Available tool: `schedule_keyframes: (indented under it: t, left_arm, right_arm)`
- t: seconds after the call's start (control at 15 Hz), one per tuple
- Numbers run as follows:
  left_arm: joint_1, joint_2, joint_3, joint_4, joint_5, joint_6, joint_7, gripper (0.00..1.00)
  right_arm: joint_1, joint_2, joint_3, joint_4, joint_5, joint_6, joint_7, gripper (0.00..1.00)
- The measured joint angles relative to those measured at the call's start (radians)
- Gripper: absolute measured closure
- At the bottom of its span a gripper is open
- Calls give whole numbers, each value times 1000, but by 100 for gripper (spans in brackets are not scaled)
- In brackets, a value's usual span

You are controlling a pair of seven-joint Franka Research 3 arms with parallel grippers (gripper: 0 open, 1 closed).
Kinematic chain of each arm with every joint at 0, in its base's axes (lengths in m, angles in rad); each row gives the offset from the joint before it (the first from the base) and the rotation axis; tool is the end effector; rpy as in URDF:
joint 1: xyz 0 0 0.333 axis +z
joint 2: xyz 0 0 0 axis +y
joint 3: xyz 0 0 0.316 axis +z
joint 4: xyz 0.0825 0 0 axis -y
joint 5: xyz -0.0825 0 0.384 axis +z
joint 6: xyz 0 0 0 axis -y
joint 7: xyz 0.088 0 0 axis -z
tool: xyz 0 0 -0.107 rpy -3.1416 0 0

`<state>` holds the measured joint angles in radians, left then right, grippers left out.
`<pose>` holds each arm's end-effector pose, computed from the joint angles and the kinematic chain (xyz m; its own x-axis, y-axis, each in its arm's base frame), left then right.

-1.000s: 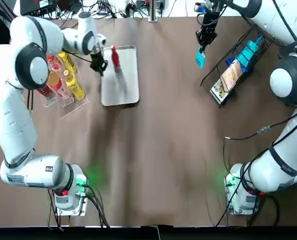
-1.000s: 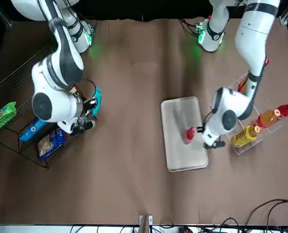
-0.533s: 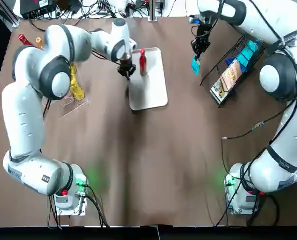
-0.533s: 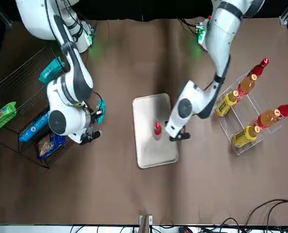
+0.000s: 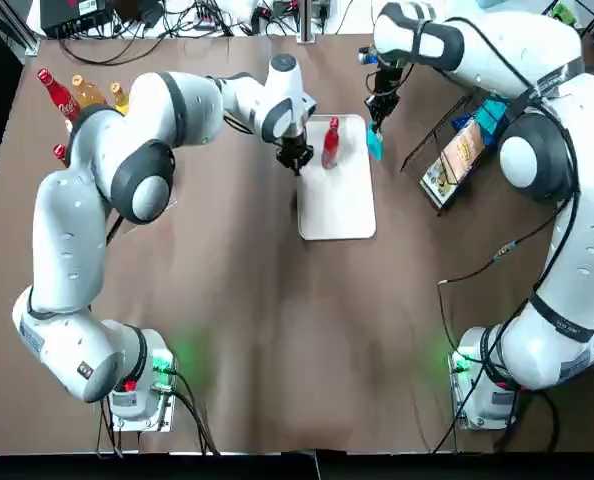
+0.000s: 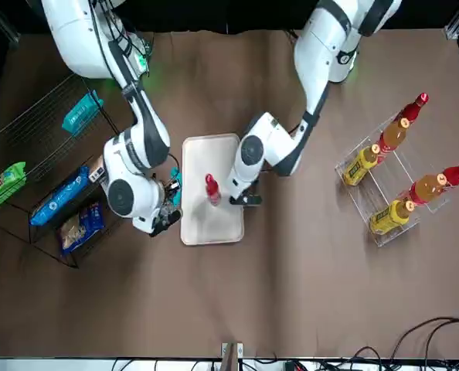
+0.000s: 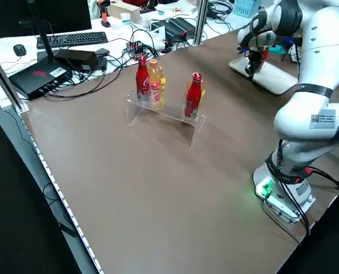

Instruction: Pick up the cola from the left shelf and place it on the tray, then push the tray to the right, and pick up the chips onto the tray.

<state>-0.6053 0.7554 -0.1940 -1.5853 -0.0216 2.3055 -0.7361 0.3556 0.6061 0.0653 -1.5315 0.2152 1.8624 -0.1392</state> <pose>0.4973 -0.4863 0.1962 0.9928 -0.0038 -0.1196 0.0072 -0.9958 0.0909 0.6098 0.2845 0.2851 0.8525 0.4613 -0.2457 0.4030 -0.8795 -0.2530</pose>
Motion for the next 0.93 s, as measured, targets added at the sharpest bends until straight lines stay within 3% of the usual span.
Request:
schedule_keyframes:
  t: [0.13,0.2,0.47,0.53,0.8,0.87,0.93]
  left_arm:
    - [-32,15,-2,21,-5,16,0,94]
    - [-39,18,-3,27,-6,21,0,89]
    - [-13,11,-1,52,-7,25,-5,54]
    - [46,-22,3,61,-7,1,-4,37]
    - [233,-166,4,70,22,-199,75,1]
    - [273,-209,4,70,48,-255,103,0]
    - [308,-252,4,70,79,-307,136,0]
  right_arm:
    - [9,28,0,0,0,59,-25,93]
    - [10,39,0,0,0,74,-39,93]
    - [8,57,-5,-2,4,75,-85,93]
    - [8,63,-5,-11,9,74,-95,93]
    - [12,93,-3,-30,18,75,-102,90]
    - [12,96,-3,-31,20,73,-102,89]
    - [12,96,-3,-31,21,67,-101,81]
